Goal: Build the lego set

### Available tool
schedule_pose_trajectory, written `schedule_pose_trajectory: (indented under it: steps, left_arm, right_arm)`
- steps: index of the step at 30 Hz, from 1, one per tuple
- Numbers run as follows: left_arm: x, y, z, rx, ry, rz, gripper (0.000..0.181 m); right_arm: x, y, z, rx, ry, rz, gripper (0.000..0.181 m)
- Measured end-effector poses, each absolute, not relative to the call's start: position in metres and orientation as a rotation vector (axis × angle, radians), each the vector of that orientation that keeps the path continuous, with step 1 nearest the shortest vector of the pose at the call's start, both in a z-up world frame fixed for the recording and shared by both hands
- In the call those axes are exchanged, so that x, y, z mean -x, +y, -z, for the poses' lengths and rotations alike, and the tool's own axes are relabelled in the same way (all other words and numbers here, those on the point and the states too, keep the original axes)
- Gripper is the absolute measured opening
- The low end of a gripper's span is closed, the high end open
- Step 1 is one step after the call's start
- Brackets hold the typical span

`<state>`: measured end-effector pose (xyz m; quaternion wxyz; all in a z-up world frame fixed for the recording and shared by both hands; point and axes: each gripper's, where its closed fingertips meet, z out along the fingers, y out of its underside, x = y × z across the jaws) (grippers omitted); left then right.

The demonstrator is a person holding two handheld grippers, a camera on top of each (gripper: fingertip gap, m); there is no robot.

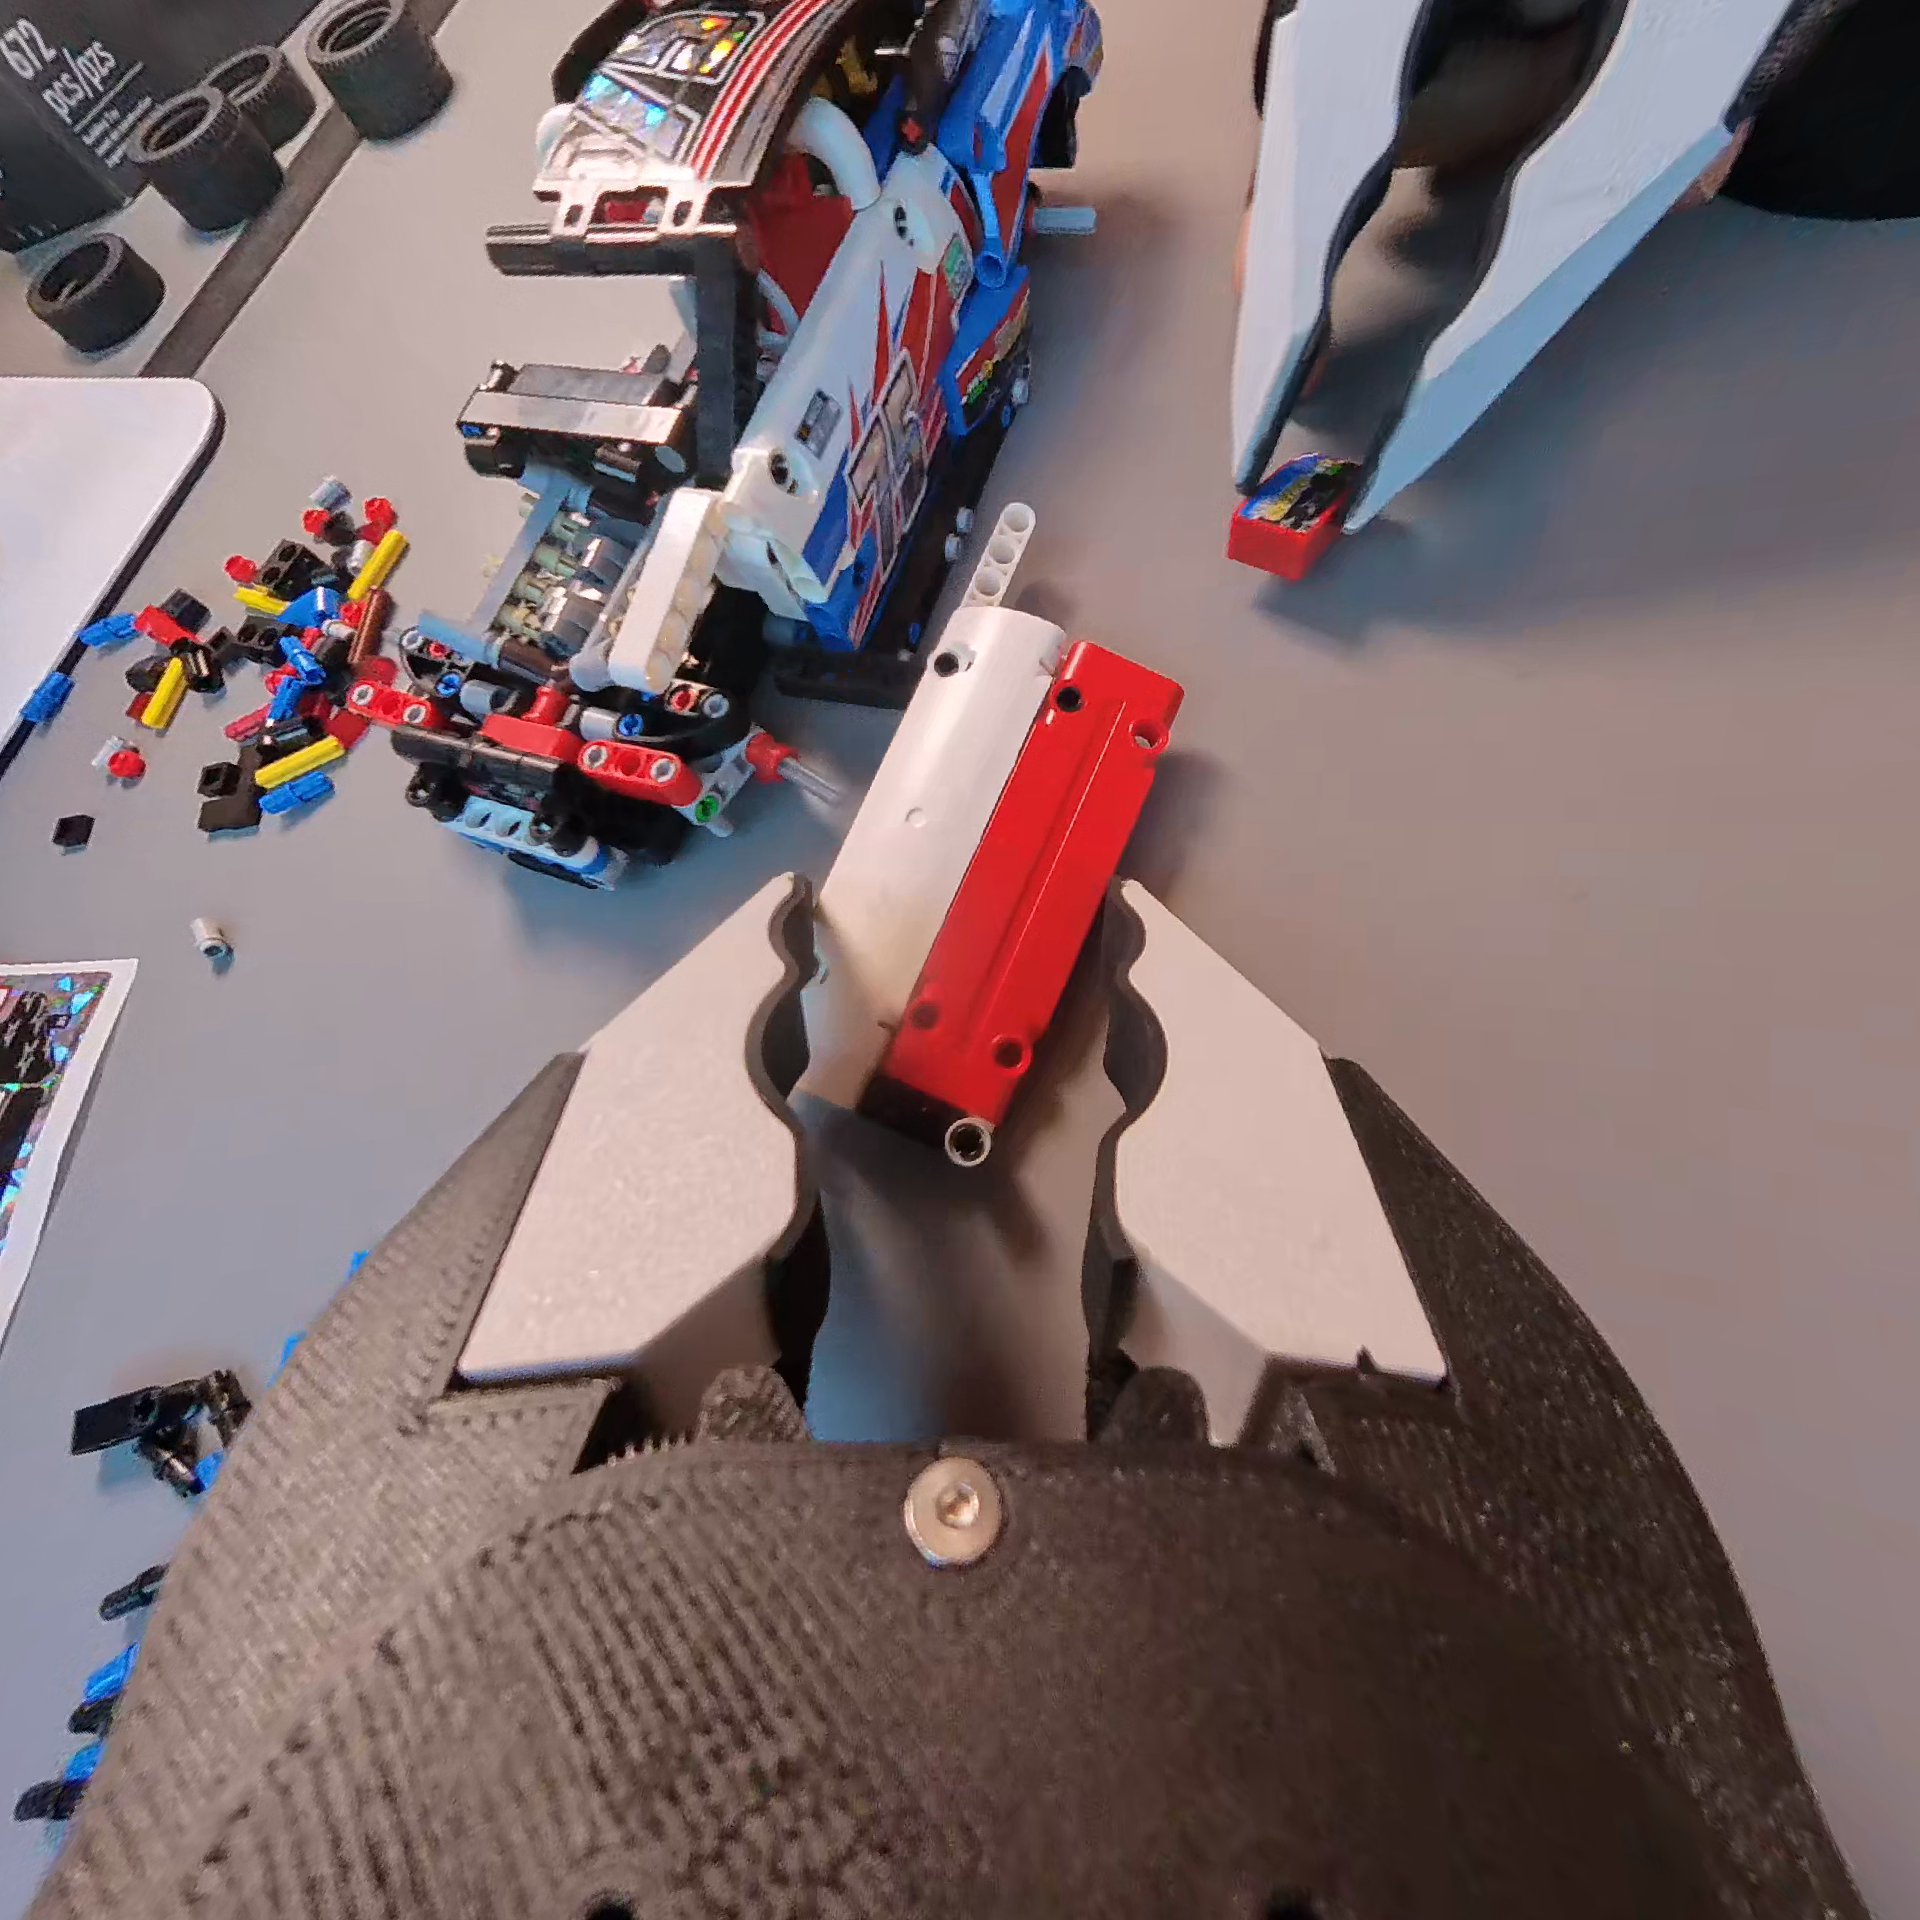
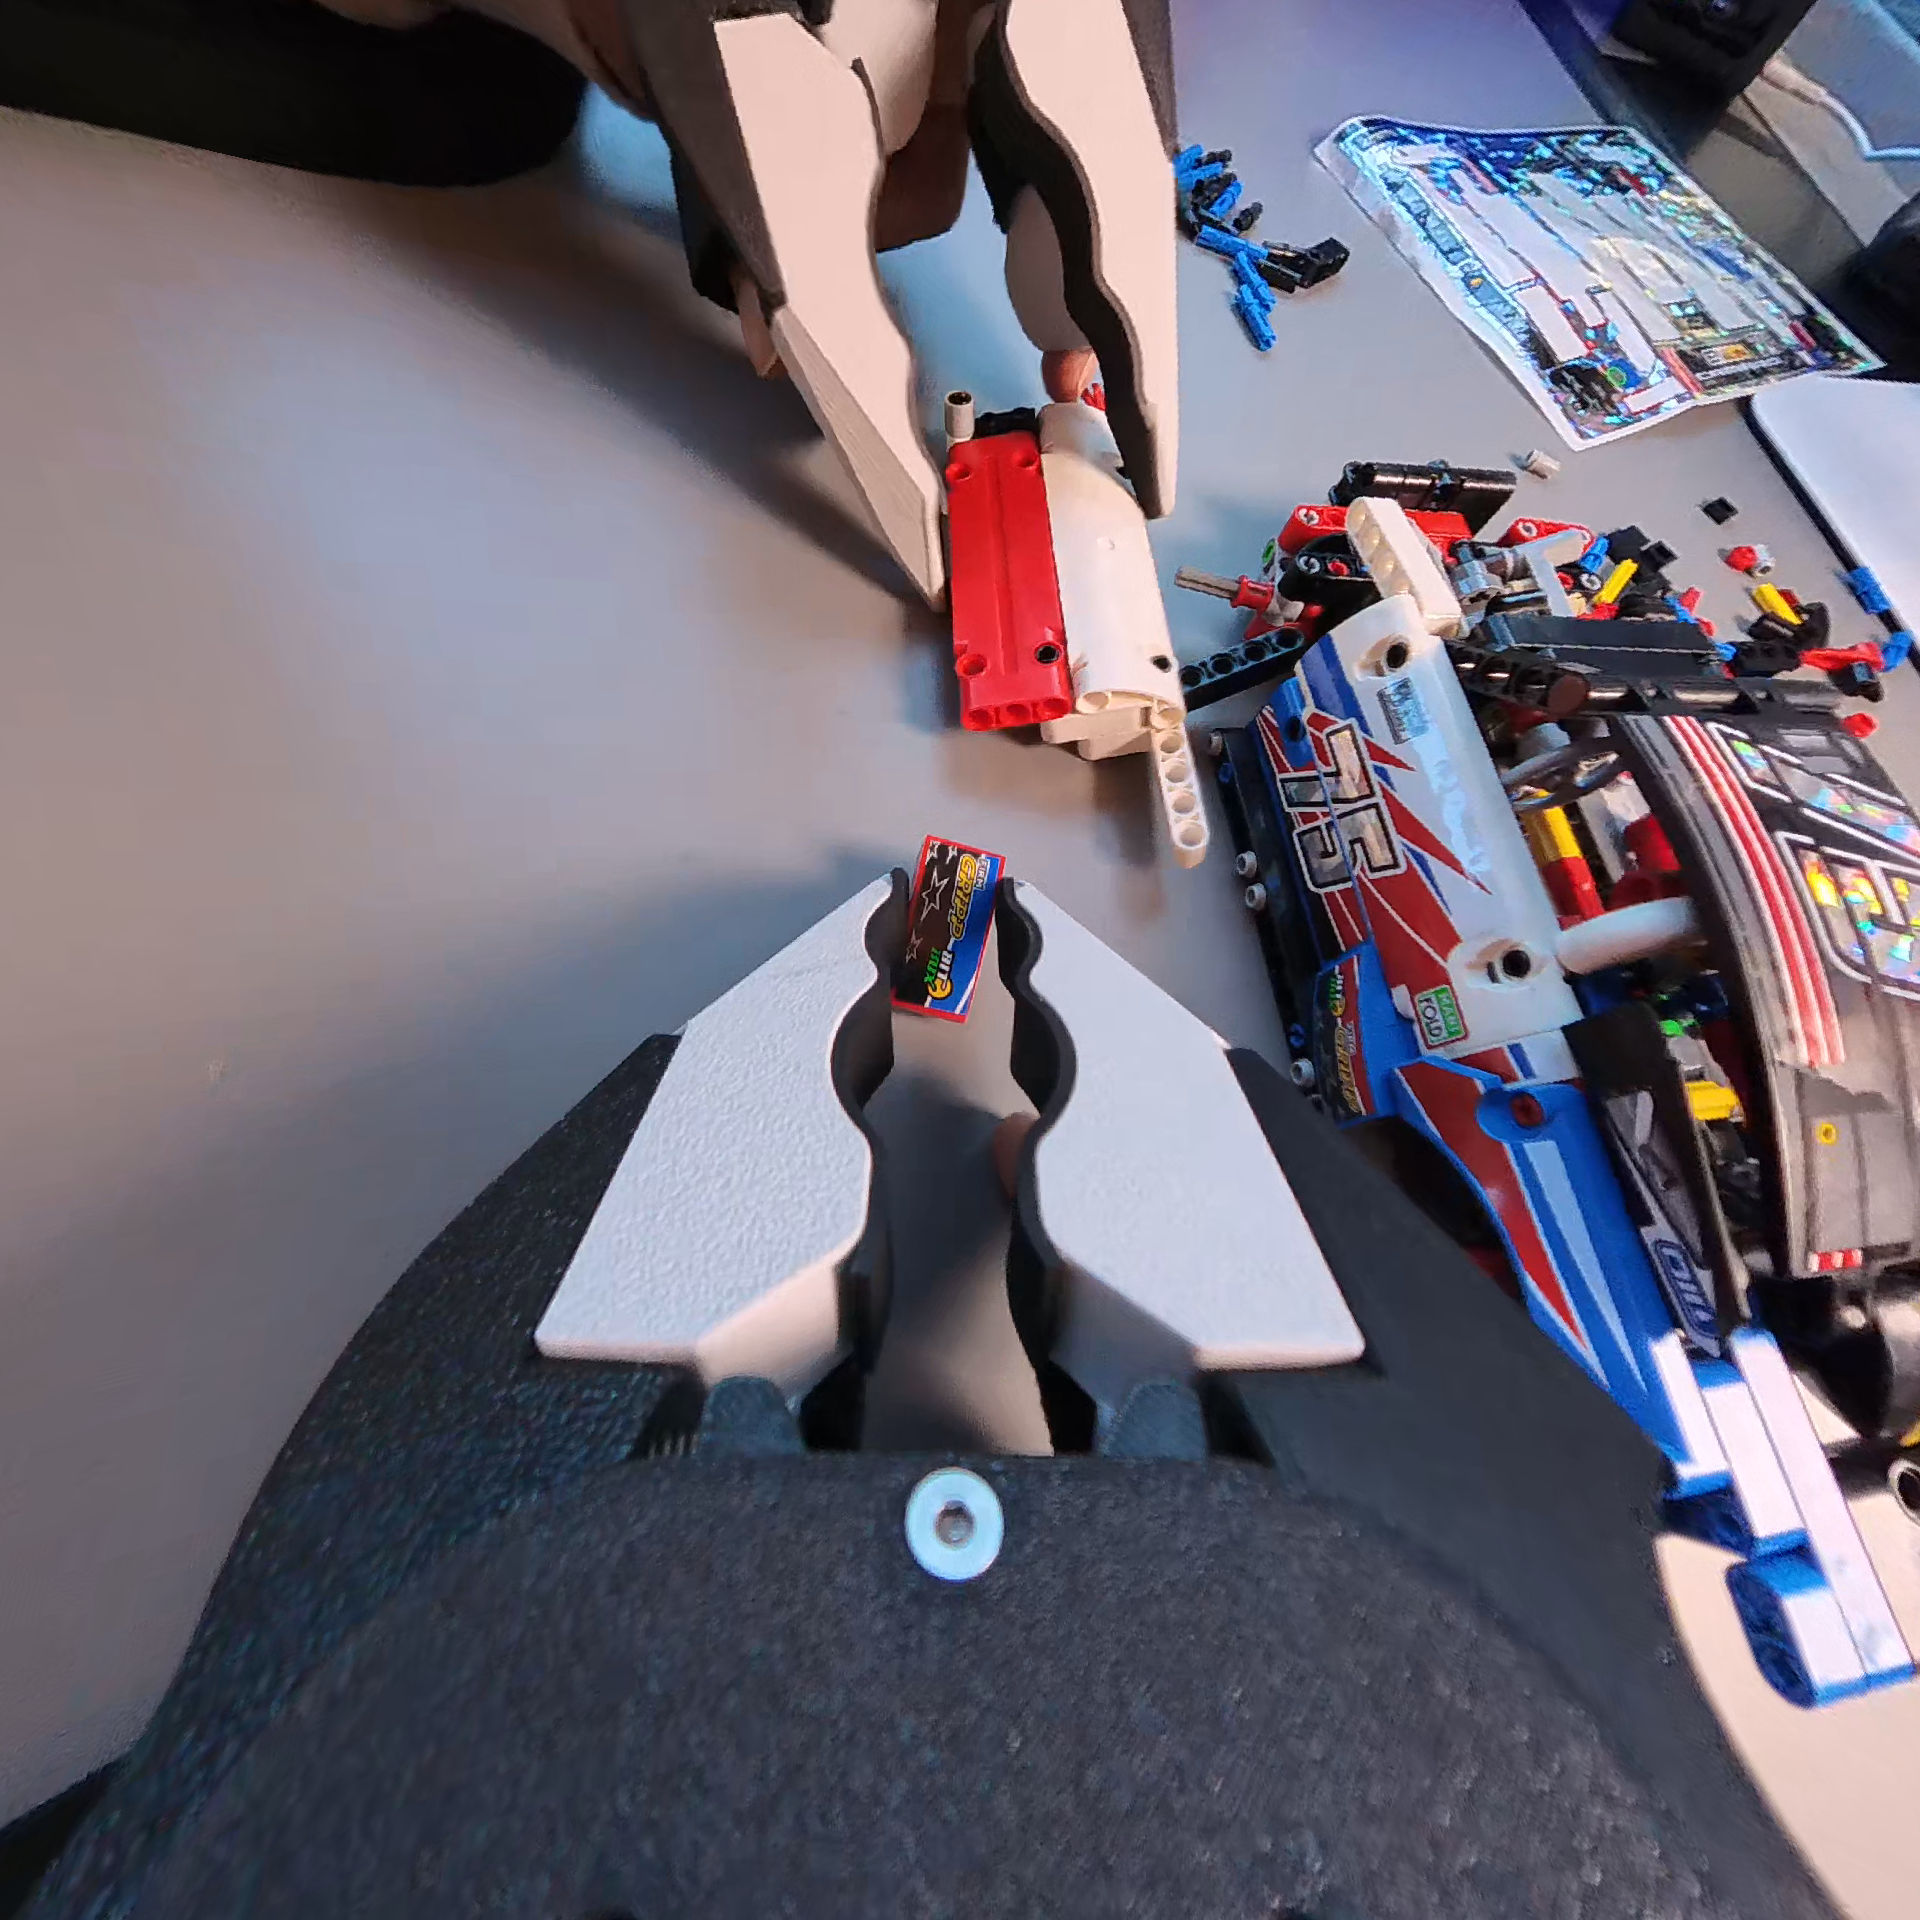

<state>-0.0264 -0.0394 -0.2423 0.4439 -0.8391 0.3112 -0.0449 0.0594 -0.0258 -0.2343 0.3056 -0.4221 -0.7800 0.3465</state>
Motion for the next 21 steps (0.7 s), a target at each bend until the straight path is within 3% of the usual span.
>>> schedule_pose_trajectory:
  steps: [1,14,21]
  left_arm:
    - [0.028,-0.037,0.242,2.089,0.755,0.116,0.054]
    - [0.026,-0.036,0.241,2.088,0.715,0.059,0.052]
    - [0.022,-0.051,0.234,2.098,0.734,0.249,0.068]
  right_arm:
    - [-0.059,-0.026,0.234,1.116,-2.059,-0.925,0.013]
    - [-0.048,-0.016,0.221,1.205,-1.924,-0.979,0.013]
    - [-0.035,-0.028,0.203,1.176,-1.863,-1.069,0.013]
